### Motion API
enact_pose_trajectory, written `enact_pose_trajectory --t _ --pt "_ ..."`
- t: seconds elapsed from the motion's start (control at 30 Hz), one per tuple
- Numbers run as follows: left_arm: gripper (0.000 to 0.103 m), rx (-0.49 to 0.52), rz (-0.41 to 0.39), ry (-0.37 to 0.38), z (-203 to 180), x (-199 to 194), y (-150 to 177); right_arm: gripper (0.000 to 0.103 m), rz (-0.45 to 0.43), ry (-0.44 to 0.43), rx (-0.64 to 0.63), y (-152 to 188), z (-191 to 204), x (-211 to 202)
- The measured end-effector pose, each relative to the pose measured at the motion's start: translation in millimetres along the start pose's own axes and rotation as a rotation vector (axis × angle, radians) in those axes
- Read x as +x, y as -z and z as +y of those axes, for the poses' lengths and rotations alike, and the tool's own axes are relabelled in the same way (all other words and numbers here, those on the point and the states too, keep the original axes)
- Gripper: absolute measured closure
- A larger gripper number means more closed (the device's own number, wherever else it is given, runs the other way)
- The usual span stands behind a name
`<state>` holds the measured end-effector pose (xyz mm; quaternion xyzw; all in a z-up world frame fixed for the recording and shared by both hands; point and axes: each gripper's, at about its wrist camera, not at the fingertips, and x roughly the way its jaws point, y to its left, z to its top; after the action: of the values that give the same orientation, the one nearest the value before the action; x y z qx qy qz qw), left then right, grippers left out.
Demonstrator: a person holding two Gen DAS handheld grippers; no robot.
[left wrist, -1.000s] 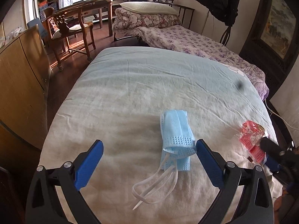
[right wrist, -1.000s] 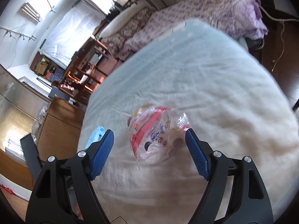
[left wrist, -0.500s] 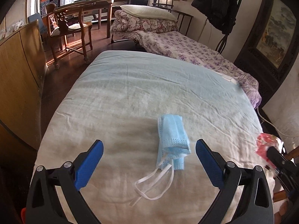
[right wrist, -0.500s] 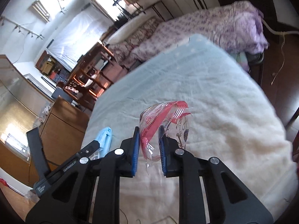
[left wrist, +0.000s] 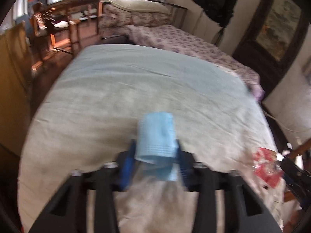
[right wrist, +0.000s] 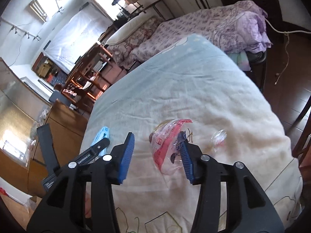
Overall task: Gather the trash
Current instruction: 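Hold the mask in the left gripper while the right gripper grasps the red-white plastic packet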
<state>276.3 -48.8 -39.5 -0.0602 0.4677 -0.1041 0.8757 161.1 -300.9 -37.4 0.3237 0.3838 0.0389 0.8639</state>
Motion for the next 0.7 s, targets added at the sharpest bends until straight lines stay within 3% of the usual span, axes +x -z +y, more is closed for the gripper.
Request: enact_pose_trajectory --t 0.17,0.43,0.53,0.6,0.7 --pt "0.074 0.030 -0.051 0.000 -8 -13 3 0.055 -0.036 -0.009 0.014 -1 -2 -7" --pt "0.075 0.019 -0.098 0.045 -11 -33 2 0.039 -0.109 -0.041 0.088 -3 -15 -28" --pt "0.075 0.021 -0.102 0.047 -13 -34 2 0.038 -0.021 -0.220 0.104 -5 -18 -22" --pt "0.075 0.021 -0.106 0.044 -11 -36 2 0.038 0.086 -0.332 0.080 -2 -10 -9" --pt "0.075 0.005 -0.119 0.045 -6 -43 4 0.038 0.056 -0.274 0.011 -2 -1 -16"
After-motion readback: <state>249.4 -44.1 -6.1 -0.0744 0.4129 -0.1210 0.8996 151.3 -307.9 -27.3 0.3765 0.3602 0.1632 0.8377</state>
